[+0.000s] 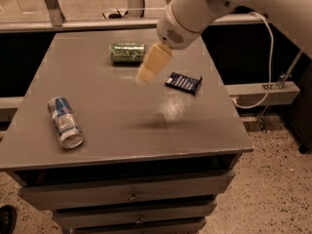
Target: Place green can upright
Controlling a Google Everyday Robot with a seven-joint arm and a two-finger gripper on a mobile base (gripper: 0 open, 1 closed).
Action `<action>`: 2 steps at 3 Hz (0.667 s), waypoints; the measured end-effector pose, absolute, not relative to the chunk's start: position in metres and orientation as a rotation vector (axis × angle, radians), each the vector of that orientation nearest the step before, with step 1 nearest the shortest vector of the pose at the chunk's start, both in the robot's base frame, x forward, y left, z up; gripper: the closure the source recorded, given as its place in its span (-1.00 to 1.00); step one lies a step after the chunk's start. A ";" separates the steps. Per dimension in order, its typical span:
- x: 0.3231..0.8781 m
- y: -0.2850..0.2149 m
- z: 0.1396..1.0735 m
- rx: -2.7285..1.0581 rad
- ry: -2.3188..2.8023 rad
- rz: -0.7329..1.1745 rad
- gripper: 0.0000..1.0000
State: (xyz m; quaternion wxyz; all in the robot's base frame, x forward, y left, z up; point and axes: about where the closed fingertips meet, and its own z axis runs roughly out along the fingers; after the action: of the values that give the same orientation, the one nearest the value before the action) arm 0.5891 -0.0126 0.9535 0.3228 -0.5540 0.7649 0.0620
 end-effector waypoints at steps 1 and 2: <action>0.654 0.030 0.936 -1.339 2.006 0.208 -1.00; 0.704 0.063 0.909 -1.310 2.035 0.208 -1.00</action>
Offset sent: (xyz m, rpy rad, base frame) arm 0.1490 0.0990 -0.0601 0.1017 0.0040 -0.1091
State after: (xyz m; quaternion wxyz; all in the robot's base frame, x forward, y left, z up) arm 0.7038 0.0628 0.9089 0.3487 -0.5055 0.7851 0.0803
